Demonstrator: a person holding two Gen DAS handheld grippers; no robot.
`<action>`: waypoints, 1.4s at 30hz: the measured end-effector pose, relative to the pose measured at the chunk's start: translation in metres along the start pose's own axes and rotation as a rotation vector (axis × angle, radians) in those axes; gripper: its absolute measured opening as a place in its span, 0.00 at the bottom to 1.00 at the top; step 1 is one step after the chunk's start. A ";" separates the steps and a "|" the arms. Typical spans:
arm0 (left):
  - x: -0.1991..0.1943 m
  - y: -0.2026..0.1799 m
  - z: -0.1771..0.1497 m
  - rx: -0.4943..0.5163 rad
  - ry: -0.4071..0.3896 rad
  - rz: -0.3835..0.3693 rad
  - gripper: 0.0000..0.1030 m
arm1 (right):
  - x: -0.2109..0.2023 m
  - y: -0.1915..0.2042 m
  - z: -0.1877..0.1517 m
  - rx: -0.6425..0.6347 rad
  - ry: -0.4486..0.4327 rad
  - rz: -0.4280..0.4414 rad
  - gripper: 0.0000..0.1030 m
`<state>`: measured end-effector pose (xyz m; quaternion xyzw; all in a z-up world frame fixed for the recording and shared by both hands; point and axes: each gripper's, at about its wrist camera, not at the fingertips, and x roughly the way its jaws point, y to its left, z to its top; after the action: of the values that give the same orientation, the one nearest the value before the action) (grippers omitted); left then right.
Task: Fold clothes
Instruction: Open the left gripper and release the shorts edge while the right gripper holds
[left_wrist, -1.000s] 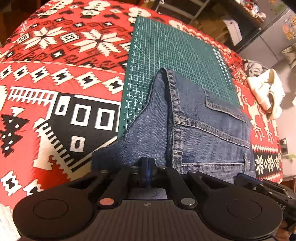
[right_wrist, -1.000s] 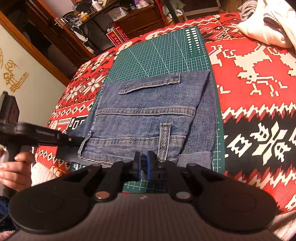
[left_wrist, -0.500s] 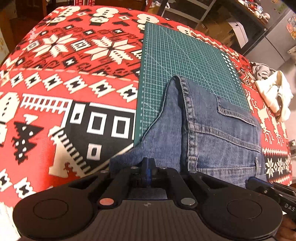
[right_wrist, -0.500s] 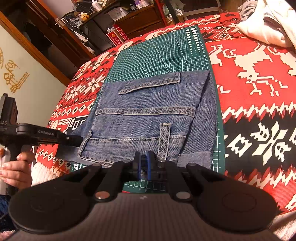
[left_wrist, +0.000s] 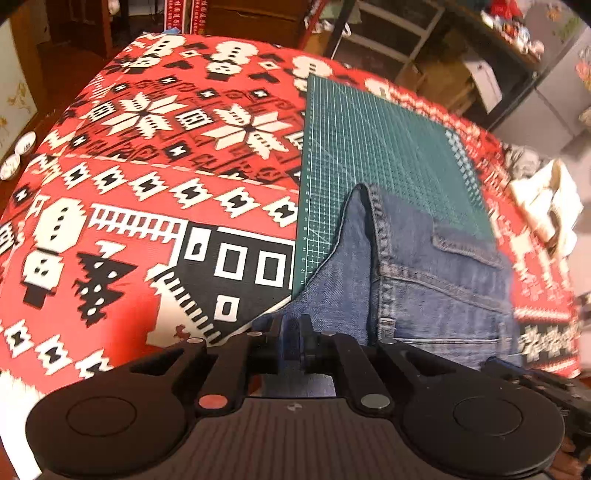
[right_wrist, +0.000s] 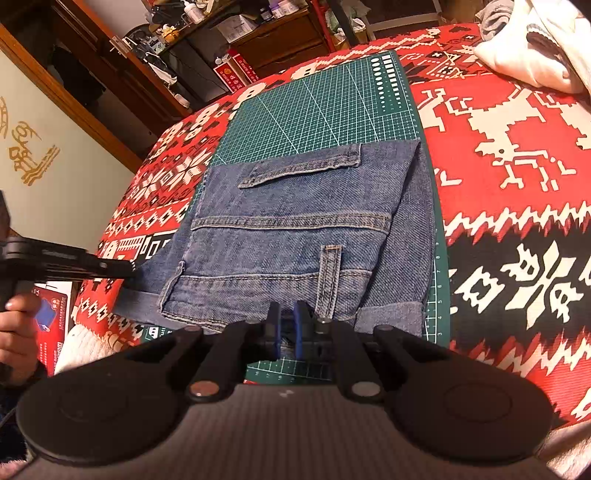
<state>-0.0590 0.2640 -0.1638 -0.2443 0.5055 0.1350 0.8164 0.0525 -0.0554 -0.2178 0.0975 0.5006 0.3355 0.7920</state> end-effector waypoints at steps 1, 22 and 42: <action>-0.004 0.003 -0.001 -0.011 -0.002 -0.016 0.05 | 0.000 0.000 0.000 -0.002 0.000 -0.002 0.08; 0.018 0.008 -0.020 0.024 0.046 0.082 0.07 | 0.000 -0.002 0.001 0.006 0.002 0.008 0.08; 0.012 -0.018 -0.020 0.038 0.029 -0.055 0.12 | 0.001 -0.003 0.001 0.018 0.002 0.021 0.10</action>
<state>-0.0604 0.2381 -0.1771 -0.2445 0.5131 0.0995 0.8168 0.0546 -0.0568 -0.2190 0.1097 0.5035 0.3394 0.7869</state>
